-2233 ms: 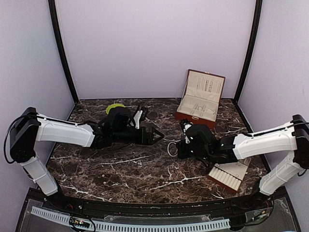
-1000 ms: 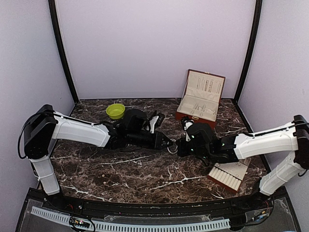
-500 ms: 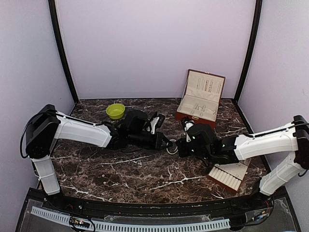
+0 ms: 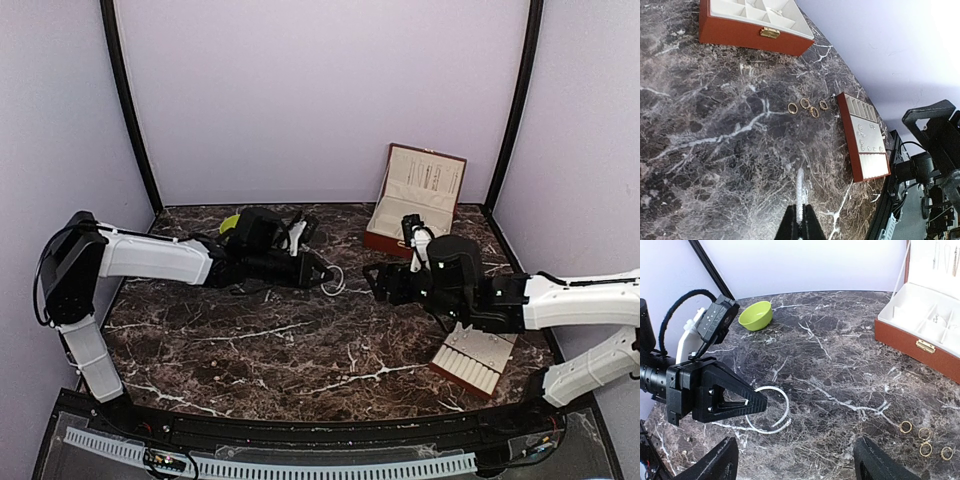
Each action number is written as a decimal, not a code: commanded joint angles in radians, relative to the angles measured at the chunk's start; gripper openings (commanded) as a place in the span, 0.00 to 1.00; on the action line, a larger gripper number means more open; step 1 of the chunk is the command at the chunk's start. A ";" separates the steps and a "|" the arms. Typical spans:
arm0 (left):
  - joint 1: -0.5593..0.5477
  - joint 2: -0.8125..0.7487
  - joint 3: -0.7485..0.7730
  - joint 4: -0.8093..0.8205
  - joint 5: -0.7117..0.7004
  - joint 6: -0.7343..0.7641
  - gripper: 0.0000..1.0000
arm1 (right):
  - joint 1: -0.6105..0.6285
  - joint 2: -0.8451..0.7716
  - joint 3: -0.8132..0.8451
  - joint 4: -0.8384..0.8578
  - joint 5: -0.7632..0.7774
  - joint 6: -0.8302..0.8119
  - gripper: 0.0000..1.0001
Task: Organize the mixed jewelry
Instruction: Pass from the right arm to the left
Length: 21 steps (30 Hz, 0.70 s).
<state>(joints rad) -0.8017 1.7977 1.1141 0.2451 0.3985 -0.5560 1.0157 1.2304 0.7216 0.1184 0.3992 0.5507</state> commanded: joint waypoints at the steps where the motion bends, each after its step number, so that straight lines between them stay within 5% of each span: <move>1: 0.030 -0.087 0.070 -0.154 0.091 0.198 0.00 | -0.069 -0.031 -0.039 0.055 -0.115 -0.010 0.82; 7: 0.064 -0.103 0.162 -0.347 0.248 0.441 0.00 | -0.176 -0.060 -0.052 0.091 -0.407 -0.024 0.87; 11: 0.069 -0.135 0.134 -0.319 0.412 0.504 0.00 | -0.199 -0.052 -0.020 0.082 -0.620 -0.059 0.87; 21: 0.069 -0.140 0.108 -0.274 0.628 0.499 0.00 | -0.200 0.072 0.066 0.093 -0.876 -0.068 0.67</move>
<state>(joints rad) -0.7338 1.6955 1.2472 -0.0345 0.9134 -0.0853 0.8200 1.2594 0.7433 0.1642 -0.3496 0.4850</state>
